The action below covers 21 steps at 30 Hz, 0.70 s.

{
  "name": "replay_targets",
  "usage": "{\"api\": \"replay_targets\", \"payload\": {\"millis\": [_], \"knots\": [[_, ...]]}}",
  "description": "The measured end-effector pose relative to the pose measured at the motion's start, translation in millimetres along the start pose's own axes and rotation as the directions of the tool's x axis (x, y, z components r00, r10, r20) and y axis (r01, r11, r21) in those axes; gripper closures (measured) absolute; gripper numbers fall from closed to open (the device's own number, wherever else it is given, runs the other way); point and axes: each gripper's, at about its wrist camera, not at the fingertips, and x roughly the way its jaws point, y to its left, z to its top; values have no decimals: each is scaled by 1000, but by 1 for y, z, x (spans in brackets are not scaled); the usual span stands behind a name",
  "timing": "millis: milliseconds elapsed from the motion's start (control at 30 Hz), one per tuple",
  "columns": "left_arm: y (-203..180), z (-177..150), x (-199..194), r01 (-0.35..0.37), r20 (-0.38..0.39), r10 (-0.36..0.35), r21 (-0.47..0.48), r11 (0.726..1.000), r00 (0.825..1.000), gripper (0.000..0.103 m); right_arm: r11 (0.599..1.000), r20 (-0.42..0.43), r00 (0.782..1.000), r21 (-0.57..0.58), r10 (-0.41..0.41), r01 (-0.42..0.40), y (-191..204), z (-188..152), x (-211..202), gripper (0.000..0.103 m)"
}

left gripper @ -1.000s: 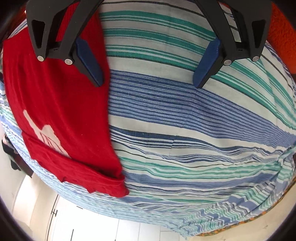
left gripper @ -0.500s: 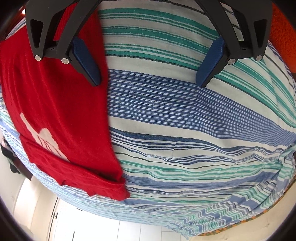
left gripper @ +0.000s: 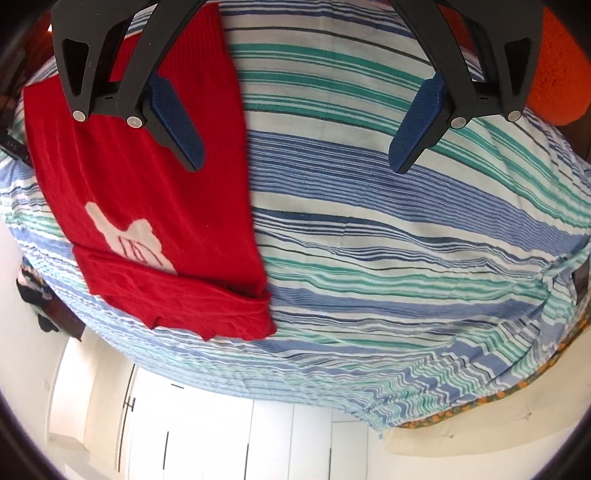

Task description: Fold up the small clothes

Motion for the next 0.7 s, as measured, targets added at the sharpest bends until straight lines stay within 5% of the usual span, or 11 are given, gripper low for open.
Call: {"api": "replay_targets", "payload": {"millis": [333,700], "knots": [[-48,-10,-12,88,3,-89,154,984,996,3,1000,4,1000,-2,2,-2,1,1,0,0],[-84,-47,21,130,-171,-76,333,934,982,2,1000,9,1000,-7,-6,6,1,-1,-1,0]]}}
